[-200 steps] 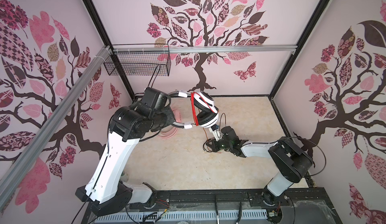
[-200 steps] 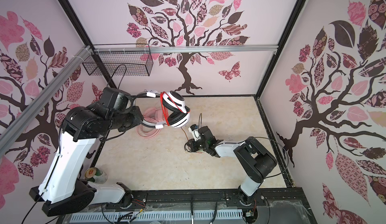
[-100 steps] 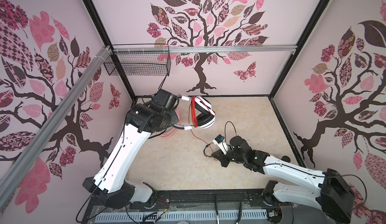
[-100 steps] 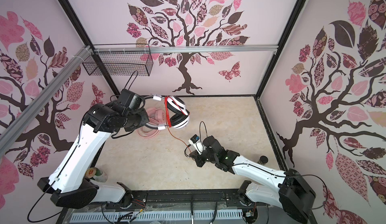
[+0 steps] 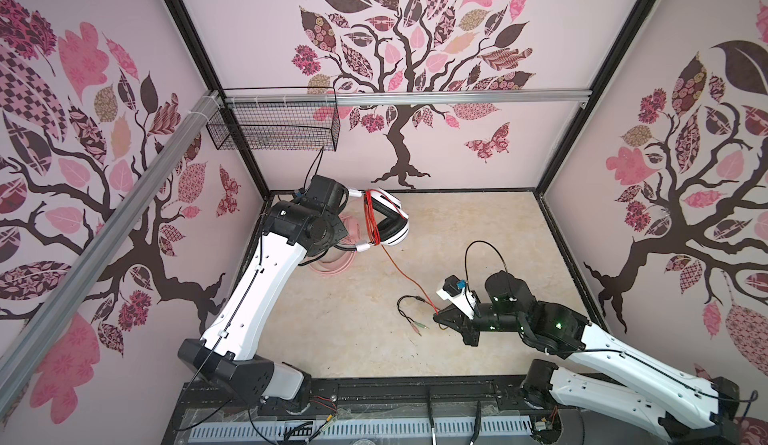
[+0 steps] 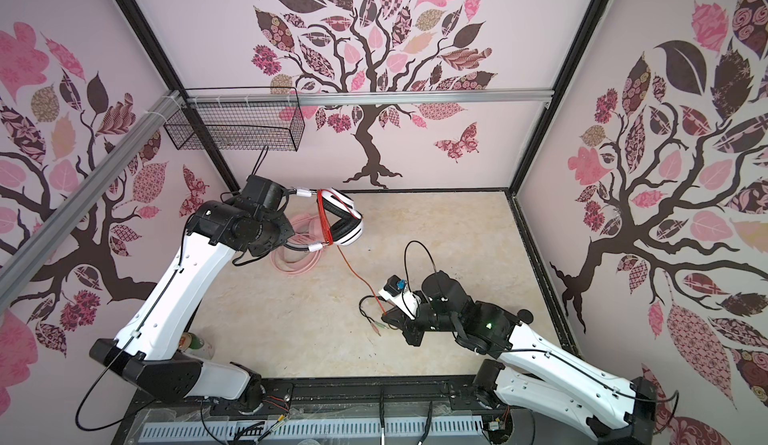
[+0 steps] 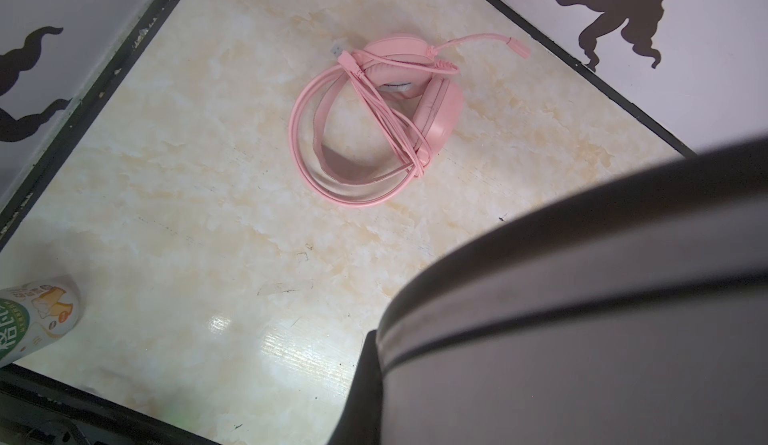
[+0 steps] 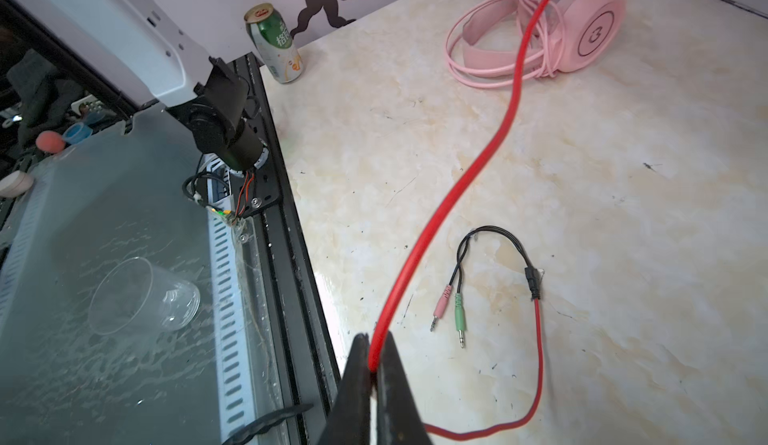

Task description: Wrap the headphones

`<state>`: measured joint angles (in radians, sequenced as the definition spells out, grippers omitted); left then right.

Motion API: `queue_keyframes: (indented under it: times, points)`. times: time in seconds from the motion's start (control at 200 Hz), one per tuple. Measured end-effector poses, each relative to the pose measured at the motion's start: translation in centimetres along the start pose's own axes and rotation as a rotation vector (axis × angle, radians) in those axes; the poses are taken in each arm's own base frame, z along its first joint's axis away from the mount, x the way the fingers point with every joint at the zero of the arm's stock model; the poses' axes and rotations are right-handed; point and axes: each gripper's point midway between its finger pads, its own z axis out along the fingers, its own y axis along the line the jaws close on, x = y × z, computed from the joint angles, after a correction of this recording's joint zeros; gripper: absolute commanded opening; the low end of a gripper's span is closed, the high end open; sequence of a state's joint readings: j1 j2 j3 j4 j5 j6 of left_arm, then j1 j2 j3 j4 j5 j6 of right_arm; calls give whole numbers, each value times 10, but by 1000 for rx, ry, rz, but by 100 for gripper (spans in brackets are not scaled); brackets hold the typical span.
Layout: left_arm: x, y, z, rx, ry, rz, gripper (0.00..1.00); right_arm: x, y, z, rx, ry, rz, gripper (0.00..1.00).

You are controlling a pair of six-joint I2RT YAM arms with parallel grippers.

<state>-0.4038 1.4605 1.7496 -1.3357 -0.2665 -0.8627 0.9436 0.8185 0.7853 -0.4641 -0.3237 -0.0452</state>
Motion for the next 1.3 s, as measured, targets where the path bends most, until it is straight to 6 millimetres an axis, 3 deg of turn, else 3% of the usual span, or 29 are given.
queue_keyframes:
  times: [0.16, 0.33, 0.545, 0.775, 0.975, 1.3]
  points:
    - [3, -14, 18, 16, 34, -1, 0, 4, 4, -1, -9, 52, -17, 0]
    - [1, -21, 22, 39, 27, -13, 0, 0, 10, -3, -17, 78, -34, 0]
    - [1, -7, 37, -37, -9, 6, 0, -20, 22, -7, -16, 85, -91, 0]
    - [-8, 22, 39, -208, -74, 130, 0, -48, 5, -21, 110, 54, -136, 0]
    - [-4, 37, 46, -360, -87, 281, 0, -62, -5, -21, 172, 58, -154, 0]
    - [22, 19, 50, -421, -116, 570, 0, -75, -25, -33, 308, 50, -206, 0]
